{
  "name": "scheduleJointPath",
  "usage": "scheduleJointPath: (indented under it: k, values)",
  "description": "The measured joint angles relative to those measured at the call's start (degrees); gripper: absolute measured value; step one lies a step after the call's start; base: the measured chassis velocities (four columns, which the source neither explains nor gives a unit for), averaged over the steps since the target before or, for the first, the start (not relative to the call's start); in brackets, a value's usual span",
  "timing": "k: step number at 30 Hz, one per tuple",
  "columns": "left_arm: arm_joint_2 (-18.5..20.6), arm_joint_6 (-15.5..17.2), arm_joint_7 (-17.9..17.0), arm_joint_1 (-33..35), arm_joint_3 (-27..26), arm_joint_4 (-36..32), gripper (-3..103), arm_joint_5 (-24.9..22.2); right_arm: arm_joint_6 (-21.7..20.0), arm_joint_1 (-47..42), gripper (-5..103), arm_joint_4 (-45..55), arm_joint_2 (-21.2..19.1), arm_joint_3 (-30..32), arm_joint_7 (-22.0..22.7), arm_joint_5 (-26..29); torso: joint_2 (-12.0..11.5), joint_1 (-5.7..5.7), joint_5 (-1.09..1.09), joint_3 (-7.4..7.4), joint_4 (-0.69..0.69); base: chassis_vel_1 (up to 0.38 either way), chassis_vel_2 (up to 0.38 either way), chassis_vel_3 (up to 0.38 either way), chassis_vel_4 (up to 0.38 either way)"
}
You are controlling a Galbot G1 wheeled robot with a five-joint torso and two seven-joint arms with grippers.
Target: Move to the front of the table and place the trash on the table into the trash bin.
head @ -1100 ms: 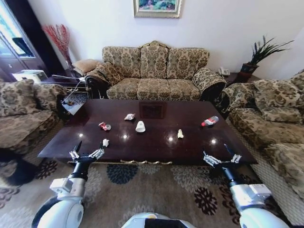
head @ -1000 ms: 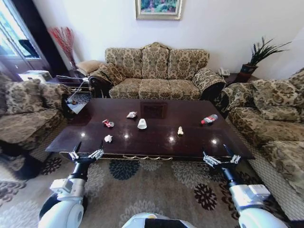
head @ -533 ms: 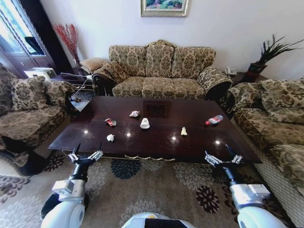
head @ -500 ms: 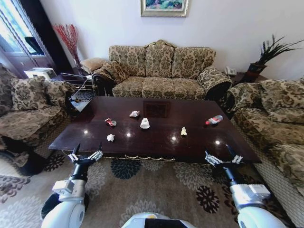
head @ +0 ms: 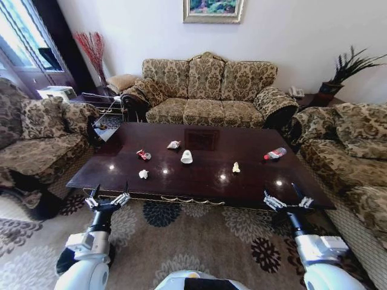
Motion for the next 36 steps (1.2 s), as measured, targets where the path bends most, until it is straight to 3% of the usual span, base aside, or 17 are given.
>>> scheduleJointPath:
  k: [17,36]
  values:
    - [0.07,-0.72,-0.05,0.86,-1.14,-0.21,100,-1.88,-0.21,-0.63,100,0.59,-0.07,-0.29,0.13,-0.26,0.00,0.00,-0.01,0.00,0.00,0.000,0.000,0.000,0.000]
    - [0.64,0.94,0.02,-0.39,-0.35,-1.24,100,-1.83,0.26,-0.31,100,0.50,0.30,-0.25,1.39,-2.11,0.00,0.00,0.00,0.00,0.00,0.014,0.010,-0.014,-0.010]
